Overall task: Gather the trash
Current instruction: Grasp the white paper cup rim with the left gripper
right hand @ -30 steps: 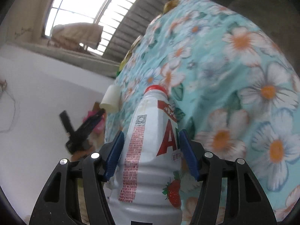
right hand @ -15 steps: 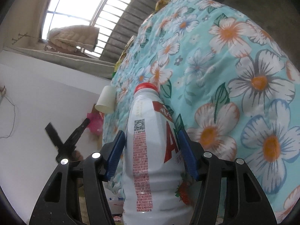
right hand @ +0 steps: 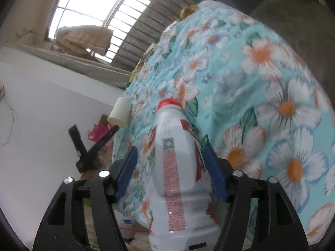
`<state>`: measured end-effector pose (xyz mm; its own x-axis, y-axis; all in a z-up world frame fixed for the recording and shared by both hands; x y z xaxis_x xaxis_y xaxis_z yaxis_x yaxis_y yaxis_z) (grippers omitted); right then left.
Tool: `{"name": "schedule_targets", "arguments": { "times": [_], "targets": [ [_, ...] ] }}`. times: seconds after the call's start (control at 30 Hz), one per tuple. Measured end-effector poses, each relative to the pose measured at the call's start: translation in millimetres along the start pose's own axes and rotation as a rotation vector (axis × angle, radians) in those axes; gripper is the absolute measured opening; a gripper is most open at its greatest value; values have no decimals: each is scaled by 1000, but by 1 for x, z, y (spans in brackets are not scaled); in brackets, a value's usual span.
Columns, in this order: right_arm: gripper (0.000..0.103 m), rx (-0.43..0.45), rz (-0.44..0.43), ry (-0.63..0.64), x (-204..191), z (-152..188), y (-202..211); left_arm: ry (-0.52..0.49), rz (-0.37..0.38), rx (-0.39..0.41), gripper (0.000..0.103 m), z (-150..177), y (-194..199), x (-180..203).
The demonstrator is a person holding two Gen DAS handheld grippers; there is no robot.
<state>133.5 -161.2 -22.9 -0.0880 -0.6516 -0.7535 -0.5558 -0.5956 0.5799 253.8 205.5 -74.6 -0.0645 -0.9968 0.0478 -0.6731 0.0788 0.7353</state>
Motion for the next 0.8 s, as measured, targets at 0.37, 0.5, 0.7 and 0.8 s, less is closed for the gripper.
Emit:
{"name": "schedule_targets", "arguments": {
  "times": [0.37,0.5,0.7,0.8],
  "targets": [
    [75,-236,57,149,-13,-14,-54,3,2,23,3,-19,-16,16],
    [75,-286,101,212,-19,-10,-62,-57,-31,48,3,-16,-4,33],
    [74,-328,140,247,-21,-5,-67,-165,-54,75,3,-4,24,62],
    [69,-338,173,265,-23,-4,-72,-198,-40,78,3,3,35,76]
  ]
}}
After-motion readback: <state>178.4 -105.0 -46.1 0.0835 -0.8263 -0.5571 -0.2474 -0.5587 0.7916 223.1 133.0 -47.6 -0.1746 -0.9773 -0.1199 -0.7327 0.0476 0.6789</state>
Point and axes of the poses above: each gripper's, at about its wrist camera, not at the fingertips, and y roughly against the way its jaws point, x to its right, z to its underside, the point moved 3 cm from there along -y, roughly the way its jaws point, and after that the axes turned 3 degrees about x, right-handed, at the moved point
